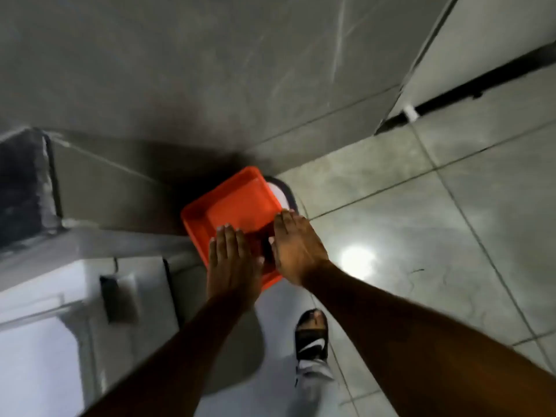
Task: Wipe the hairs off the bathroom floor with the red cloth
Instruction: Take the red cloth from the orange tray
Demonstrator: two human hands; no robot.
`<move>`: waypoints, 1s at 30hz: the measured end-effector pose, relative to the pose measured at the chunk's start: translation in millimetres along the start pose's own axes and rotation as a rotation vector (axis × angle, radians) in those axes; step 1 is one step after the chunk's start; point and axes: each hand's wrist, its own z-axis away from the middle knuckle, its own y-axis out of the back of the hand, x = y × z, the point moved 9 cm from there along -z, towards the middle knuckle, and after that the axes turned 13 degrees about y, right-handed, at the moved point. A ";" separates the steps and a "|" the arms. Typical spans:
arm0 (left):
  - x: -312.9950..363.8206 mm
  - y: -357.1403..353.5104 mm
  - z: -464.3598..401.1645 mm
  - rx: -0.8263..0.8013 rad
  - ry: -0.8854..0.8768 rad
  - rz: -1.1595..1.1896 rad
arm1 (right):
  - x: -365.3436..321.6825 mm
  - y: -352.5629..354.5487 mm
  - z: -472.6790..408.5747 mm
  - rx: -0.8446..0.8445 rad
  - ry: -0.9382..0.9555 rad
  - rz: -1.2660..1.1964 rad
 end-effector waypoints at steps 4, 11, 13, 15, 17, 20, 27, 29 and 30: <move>-23.3 -73.0 -23.4 -0.142 0.013 -0.017 | 9.6 -80.8 -25.8 -0.140 -0.032 0.015; -62.0 -132.8 -53.2 -0.380 0.553 0.550 | 29.1 -112.4 -39.0 0.041 -0.299 -0.098; -68.9 -139.7 -57.4 -0.403 0.719 0.769 | 31.7 -108.7 -43.4 0.090 -0.317 -0.293; -63.6 -142.6 -55.9 -0.437 0.813 1.061 | 35.7 -105.9 -45.0 0.060 -0.351 -0.489; -54.6 -134.7 -55.0 -0.444 0.788 1.235 | 36.1 -94.1 -41.9 0.066 -0.370 -0.542; -35.6 -96.6 -51.4 -0.394 0.642 1.287 | 41.6 -59.2 -11.0 0.220 -0.414 -0.602; 113.1 -34.6 23.2 -0.570 0.076 1.160 | 125.8 -9.9 154.8 0.380 -0.485 -0.850; 178.8 -48.8 60.4 -0.719 -0.001 1.144 | 168.6 -17.0 217.5 0.353 -0.601 -0.921; 211.4 -57.9 79.3 -0.779 -0.035 1.116 | 188.9 -22.5 247.5 0.342 -0.648 -0.979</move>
